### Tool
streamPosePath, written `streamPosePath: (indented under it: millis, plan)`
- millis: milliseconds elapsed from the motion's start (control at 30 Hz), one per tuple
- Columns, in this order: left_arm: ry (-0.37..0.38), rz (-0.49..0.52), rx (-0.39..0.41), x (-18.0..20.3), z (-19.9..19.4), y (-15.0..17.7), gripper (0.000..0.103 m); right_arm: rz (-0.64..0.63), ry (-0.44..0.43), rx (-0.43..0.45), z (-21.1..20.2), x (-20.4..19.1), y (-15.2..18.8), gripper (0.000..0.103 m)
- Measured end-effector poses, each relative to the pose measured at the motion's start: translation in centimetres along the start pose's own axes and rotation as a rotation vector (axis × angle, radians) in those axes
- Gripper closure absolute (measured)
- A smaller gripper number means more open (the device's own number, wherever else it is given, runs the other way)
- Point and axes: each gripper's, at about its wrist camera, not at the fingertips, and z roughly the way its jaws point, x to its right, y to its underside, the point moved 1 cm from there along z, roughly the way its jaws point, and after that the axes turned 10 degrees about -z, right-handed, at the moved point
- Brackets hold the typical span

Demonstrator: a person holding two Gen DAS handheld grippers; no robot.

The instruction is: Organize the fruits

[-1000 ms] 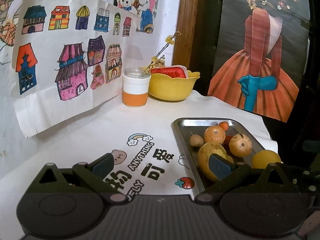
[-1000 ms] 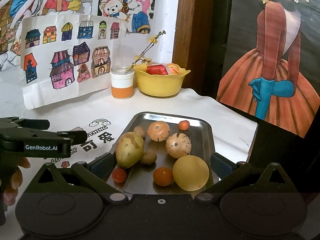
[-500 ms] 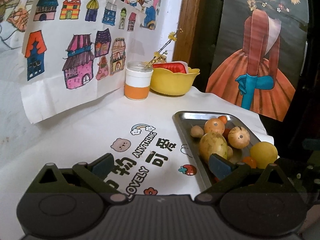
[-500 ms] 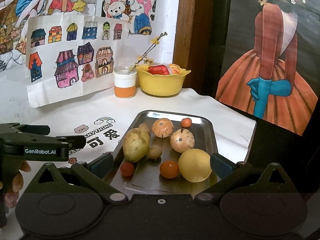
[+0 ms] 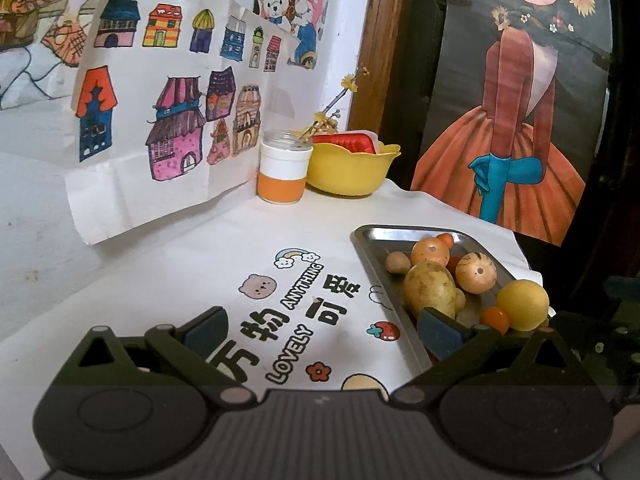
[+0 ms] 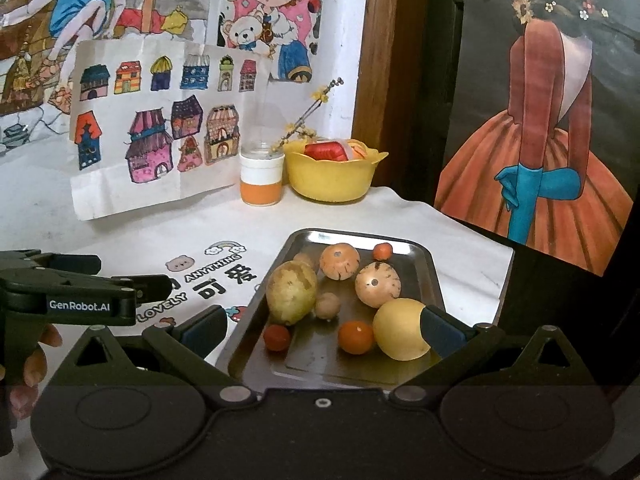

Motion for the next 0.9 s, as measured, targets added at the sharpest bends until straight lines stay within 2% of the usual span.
streamPosePath:
  millis: [900]
  plan:
    - [0.017, 0.022, 0.033, -1.6, -5.1, 1.0, 0.0, 0.059, 0.011, 0.066, -5.0, -2.5, 1.0, 0.001]
